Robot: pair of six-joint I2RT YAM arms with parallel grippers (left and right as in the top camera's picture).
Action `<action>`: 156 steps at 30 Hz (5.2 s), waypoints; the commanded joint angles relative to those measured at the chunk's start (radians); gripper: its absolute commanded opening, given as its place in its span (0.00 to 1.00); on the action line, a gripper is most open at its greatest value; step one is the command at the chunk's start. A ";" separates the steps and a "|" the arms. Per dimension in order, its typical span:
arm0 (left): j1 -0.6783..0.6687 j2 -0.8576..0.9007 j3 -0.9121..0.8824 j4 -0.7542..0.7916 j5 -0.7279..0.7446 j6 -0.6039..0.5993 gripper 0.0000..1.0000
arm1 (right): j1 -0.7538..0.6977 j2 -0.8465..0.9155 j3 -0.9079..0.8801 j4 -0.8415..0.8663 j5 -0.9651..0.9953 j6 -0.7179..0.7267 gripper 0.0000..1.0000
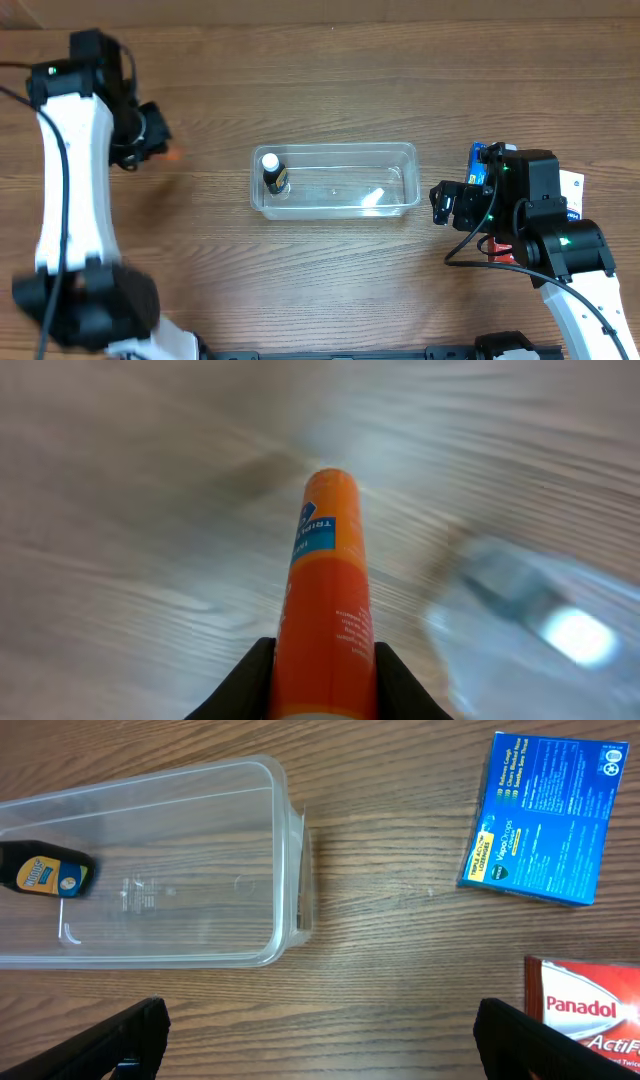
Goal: Pack container
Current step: 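Place the orange tube into the container beside the bottle, then grasp the blue medicine box with the right gripper and lift, then lower the blue box into the container's right end and release, then move the right gripper to the white plaster box and grasp it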
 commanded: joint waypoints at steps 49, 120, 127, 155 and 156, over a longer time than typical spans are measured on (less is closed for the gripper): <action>-0.517 -0.262 0.009 0.138 -0.151 -0.027 1.00 | -0.018 0.048 0.251 -0.117 0.200 0.057 1.00; -0.178 -0.328 0.008 0.087 -0.049 -0.058 1.00 | 0.280 0.777 0.475 -0.113 0.024 0.057 0.71; -0.178 -0.328 0.008 0.088 -0.050 -0.058 1.00 | 0.280 0.794 0.477 -0.082 0.046 0.053 1.00; -0.178 -0.328 0.008 0.081 -0.110 -0.007 1.00 | -0.715 0.694 0.447 -0.108 0.171 -0.219 1.00; -0.178 -0.328 0.008 0.081 -0.110 -0.007 1.00 | -0.715 0.694 0.430 -0.082 0.168 -0.235 1.00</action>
